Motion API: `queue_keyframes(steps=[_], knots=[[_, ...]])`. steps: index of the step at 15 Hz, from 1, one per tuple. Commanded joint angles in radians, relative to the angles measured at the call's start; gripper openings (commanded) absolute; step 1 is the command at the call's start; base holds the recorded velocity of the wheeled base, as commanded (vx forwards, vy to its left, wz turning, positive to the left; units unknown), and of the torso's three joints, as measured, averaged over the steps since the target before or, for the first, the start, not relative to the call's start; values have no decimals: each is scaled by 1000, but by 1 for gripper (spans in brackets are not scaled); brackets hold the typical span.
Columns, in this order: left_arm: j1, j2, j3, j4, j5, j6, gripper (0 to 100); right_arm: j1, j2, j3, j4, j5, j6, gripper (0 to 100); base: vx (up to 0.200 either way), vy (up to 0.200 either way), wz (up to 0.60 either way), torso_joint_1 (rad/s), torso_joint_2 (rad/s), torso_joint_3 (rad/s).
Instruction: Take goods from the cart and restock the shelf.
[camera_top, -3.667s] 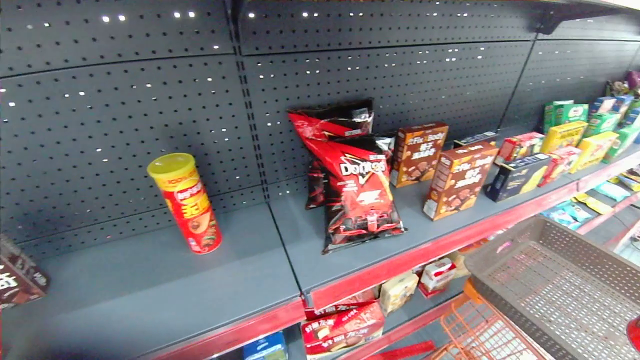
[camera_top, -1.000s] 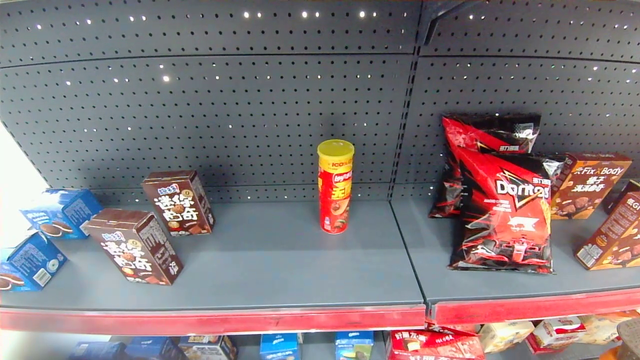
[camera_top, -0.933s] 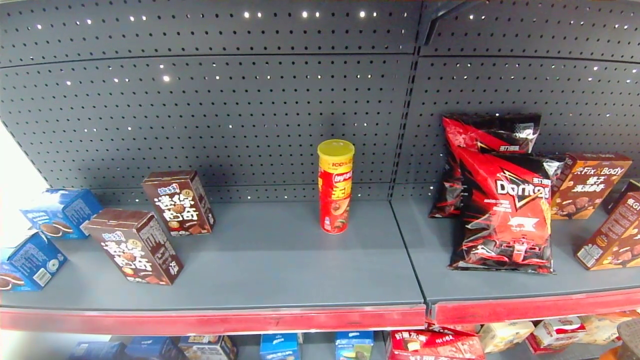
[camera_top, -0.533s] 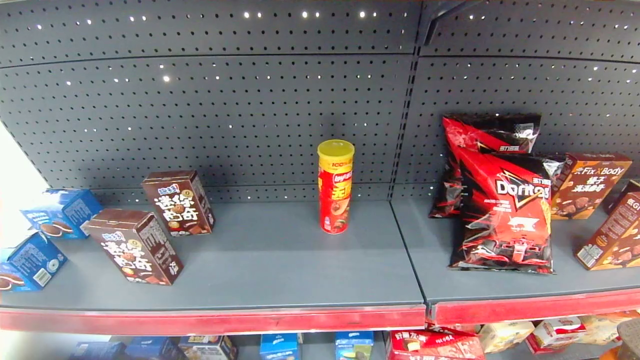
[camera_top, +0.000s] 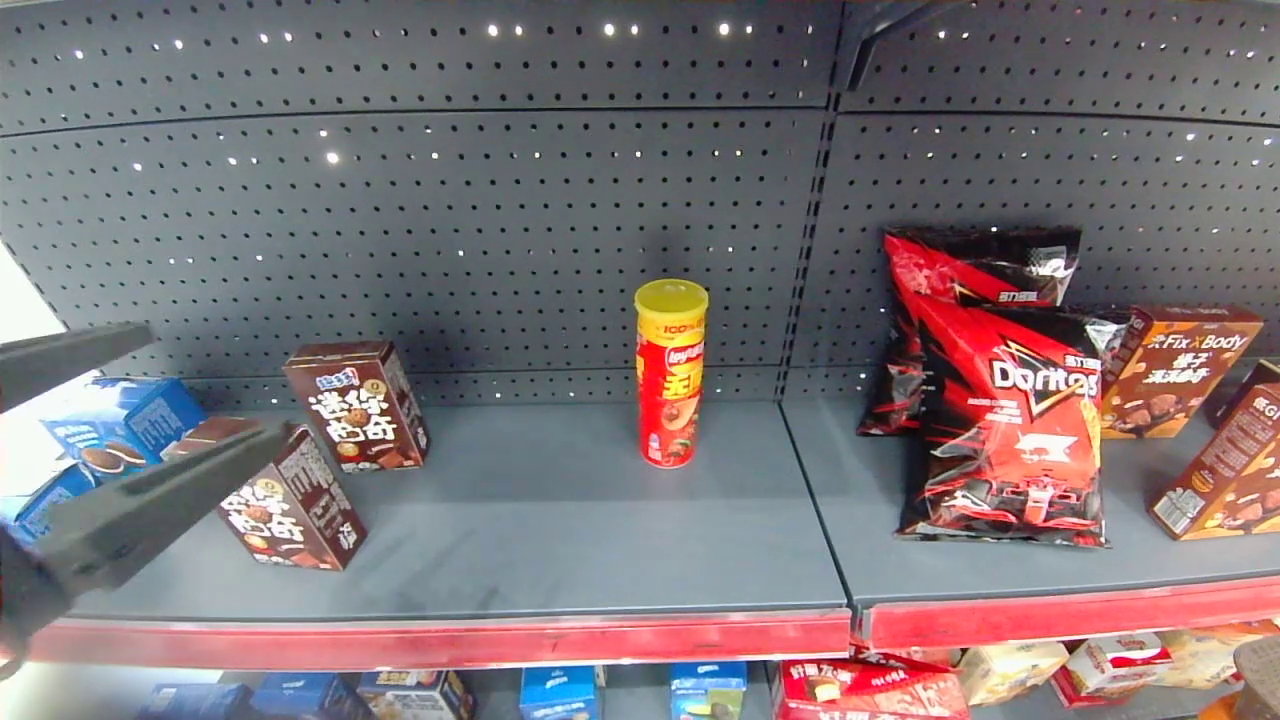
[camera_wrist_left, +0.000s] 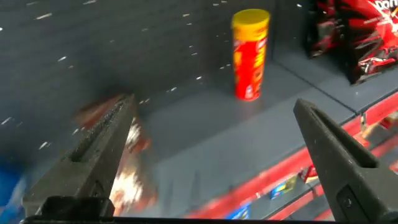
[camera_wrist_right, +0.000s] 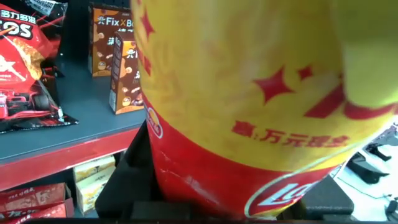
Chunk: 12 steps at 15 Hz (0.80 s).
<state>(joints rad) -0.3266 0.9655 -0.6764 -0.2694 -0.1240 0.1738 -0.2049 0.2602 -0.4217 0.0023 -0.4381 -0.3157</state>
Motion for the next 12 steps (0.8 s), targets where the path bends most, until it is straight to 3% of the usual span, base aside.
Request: queue_keyframes(steps=[1,4,5,9,12], knots=[[-48,323,-68,-99,-5,50,100,-1,-6,9,1,-1,0,0,0,0,0,0,0,0],[-51,453,-71,-102,-5,131,100,4,2,8,1,2,0,0,0,0,0,0,0,0],[-51,473,-80,-102,-5,141,100,4,4,9,1,2,0,0,0,0,0,0,0,0],[-58,584,-129,-102,-8,142,100,4,4,21,4,15,0,0,0,0,0,0,0,0],[-75,648,-187,-102,-82,142,100,4,1,29,4,15,0,0,0,0,0,0,0,0]])
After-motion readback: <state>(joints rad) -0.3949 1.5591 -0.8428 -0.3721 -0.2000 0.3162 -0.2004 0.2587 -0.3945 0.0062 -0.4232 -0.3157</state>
